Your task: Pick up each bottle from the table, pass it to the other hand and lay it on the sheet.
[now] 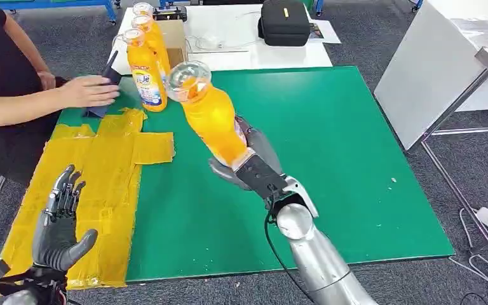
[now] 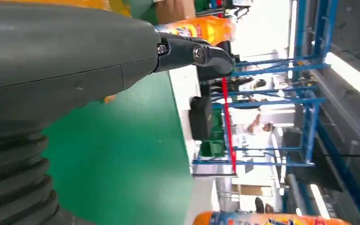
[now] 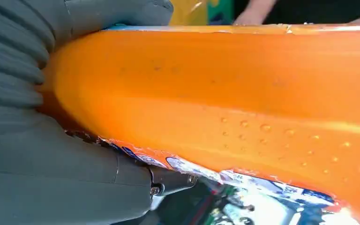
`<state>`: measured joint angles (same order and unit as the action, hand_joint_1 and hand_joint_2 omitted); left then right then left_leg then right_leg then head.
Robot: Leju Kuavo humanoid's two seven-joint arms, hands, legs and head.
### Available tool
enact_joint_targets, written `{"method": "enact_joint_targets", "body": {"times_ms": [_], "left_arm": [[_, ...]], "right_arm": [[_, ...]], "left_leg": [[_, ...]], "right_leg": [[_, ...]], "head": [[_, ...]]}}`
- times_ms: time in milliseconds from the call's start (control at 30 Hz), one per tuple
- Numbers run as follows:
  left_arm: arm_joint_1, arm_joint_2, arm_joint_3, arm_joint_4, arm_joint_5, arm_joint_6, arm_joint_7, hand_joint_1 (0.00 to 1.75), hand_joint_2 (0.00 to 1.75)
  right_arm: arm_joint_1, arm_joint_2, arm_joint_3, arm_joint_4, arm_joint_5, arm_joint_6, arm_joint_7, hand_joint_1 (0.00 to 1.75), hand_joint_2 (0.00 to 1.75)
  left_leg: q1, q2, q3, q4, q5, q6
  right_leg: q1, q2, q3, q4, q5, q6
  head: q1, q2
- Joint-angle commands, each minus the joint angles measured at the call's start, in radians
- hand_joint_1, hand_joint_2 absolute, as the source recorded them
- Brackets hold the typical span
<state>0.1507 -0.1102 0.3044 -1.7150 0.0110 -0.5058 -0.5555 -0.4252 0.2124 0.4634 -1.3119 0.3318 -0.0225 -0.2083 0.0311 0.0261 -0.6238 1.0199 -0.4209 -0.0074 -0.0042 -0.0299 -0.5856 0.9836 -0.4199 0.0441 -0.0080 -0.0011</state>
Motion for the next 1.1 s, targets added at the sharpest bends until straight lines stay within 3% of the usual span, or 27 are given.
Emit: {"method": "enact_joint_targets", "body": {"times_ms": [33, 133, 200, 267, 433, 700, 867, 1100], "left_arm": [[0.018, -0.057, -0.101, -0.076, 0.016, -0.005, 0.045, 0.0, 1.75], [0.034, -0.096, -0.281, -0.121, -0.038, 0.09, 0.094, 0.0, 1.75], [0.015, -0.072, -0.414, -0.102, -0.043, 0.193, 0.109, 0.0, 1.75], [-0.017, -0.048, -0.463, -0.069, -0.023, 0.235, 0.111, 0.0, 1.75], [-0.009, -0.035, -0.445, -0.071, -0.004, 0.229, 0.104, 0.0, 1.75], [-0.005, -0.021, -0.462, -0.044, 0.189, 0.113, 0.164, 0.0, 1.75], [0.022, 0.017, -0.53, -0.026, 0.282, 0.04, 0.188, 0.0, 1.75], [0.032, 0.041, -0.576, -0.054, 0.216, 0.075, 0.169, 0.0, 1.75]], "right_arm": [[-0.022, 0.047, 0.174, 0.091, 0.021, 0.003, 0.02, 1.75, 1.75], [0.083, -0.035, 0.198, 0.031, 0.021, 0.011, -0.005, 1.75, 1.75], [0.161, -0.078, 0.208, -0.014, 0.053, 0.023, -0.037, 1.75, 1.75], [0.183, -0.073, 0.229, -0.011, 0.074, 0.032, -0.044, 1.75, 1.75], [0.145, -0.031, 0.305, 0.066, 0.096, 0.048, -0.036, 1.75, 1.75], [0.126, -0.009, 0.407, 0.234, 0.136, 0.047, -0.036, 1.75, 1.75], [0.11, -0.017, 0.417, 0.236, 0.136, 0.037, -0.044, 1.75, 1.75], [0.11, -0.017, 0.415, 0.228, 0.131, 0.043, -0.039, 1.75, 1.75]], "left_leg": [[0.0, 0.0, 0.002, -0.001, -0.001, 0.001], [-0.001, -0.007, 0.005, -0.002, -0.001, 0.003], [-0.001, -0.009, 0.003, -0.002, 0.0, 0.003], [-0.001, -0.014, 0.003, -0.002, 0.0, 0.003], [-0.004, -0.001, -0.003, -0.001, -0.002, 0.002], [-0.003, -0.001, -0.001, -0.002, -0.002, 0.002], [-0.004, -0.002, 0.0, -0.003, -0.002, 0.003], [-0.004, -0.003, 0.0, -0.002, -0.002, 0.003]], "right_leg": [[-0.001, 0.002, 0.001, 0.0, -0.001, -0.001], [-0.001, -0.003, 0.006, -0.003, -0.003, 0.0], [-0.001, -0.006, 0.004, -0.004, -0.002, 0.0], [-0.001, -0.01, 0.001, -0.004, -0.005, -0.001], [-0.004, 0.001, -0.002, -0.002, 0.0, 0.0], [-0.003, 0.001, -0.002, -0.002, -0.001, 0.0], [-0.004, 0.001, -0.001, -0.002, -0.001, -0.001], [-0.004, 0.0, -0.001, -0.001, -0.002, -0.001]], "head": [[0.0, 0.0], [0.0, 0.0], [0.0, 0.0], [0.0, 0.0], [0.0, 0.0], [0.0, 0.0], [0.0, 0.0], [0.0, 0.0]]}}
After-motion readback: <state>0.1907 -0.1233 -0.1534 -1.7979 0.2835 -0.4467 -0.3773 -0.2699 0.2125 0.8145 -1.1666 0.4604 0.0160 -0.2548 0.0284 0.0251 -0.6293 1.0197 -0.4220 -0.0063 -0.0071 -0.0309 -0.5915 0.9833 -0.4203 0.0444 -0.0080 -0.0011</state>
